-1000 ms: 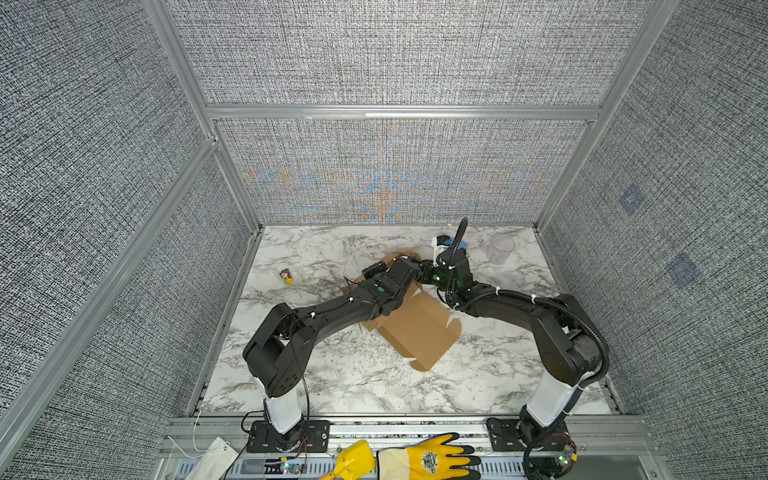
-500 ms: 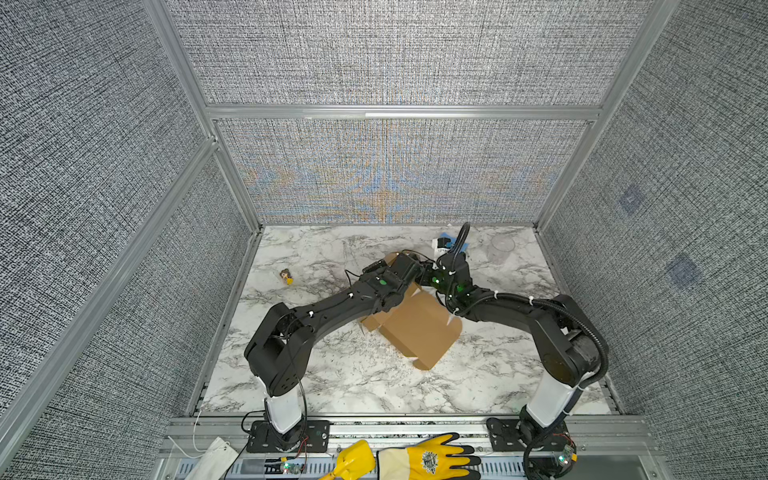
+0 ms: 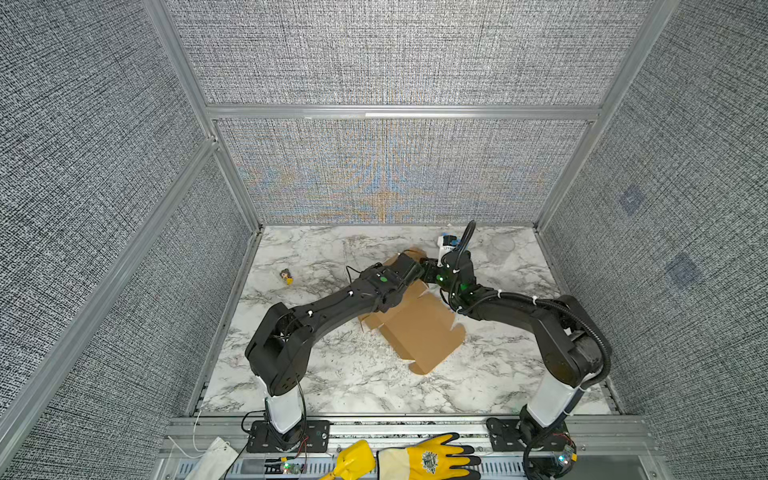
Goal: Fold the paper box
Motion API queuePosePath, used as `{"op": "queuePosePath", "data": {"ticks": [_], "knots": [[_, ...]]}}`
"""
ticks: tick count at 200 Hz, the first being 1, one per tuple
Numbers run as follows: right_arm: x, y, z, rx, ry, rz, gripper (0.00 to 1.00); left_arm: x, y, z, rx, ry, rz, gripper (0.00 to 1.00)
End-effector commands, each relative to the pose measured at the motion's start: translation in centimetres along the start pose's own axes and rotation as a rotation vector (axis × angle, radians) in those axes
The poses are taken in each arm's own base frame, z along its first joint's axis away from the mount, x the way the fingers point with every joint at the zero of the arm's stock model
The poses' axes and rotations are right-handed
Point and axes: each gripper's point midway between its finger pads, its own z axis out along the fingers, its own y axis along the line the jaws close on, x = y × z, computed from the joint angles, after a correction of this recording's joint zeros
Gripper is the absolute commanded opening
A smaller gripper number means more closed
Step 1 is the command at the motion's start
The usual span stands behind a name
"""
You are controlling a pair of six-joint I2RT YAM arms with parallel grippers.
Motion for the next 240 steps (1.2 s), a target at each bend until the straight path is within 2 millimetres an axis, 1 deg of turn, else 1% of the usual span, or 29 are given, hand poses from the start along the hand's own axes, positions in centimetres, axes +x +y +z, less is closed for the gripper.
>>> {"op": "queuePosePath", "data": {"ticks": [1,40,56,86,124,141,160,210,240], "knots": [[-1.2,0.2,0.0,-0.005,-0.048,0.002,0.00,0.9,0.3,-0.2,-0.009,0.027,-0.008,0.21],[-1.0,-0.2,0.3,0.004,-0.040,0.000,0.00,1.4,0.6,-0.4,-0.024,0.043,-0.011,0.21],[-0.9,-0.2,0.4,0.003,-0.037,0.000,0.00,1.4,0.8,-0.4,-0.032,0.039,-0.022,0.15],[-0.9,-0.2,0.2,0.003,-0.034,-0.006,0.00,1.3,0.8,-0.2,-0.043,0.045,-0.017,0.00],[-1.1,0.1,-0.4,0.001,-0.030,-0.014,0.00,1.4,0.7,0.2,-0.082,0.071,0.008,0.00],[-1.3,0.2,-0.7,-0.004,-0.033,-0.011,0.00,1.4,1.1,0.0,-0.114,0.079,0.010,0.00],[-1.0,0.3,-0.9,-0.005,-0.024,0.002,0.00,1.5,1.2,-0.1,-0.139,0.091,0.020,0.00],[-0.6,1.7,-0.8,-0.020,0.010,0.011,0.00,1.3,1.1,-0.3,-0.162,0.101,0.040,0.00],[0.0,1.2,-0.9,-0.010,0.019,-0.013,0.00,0.8,1.7,-1.1,-0.165,0.061,0.011,0.00]]}}
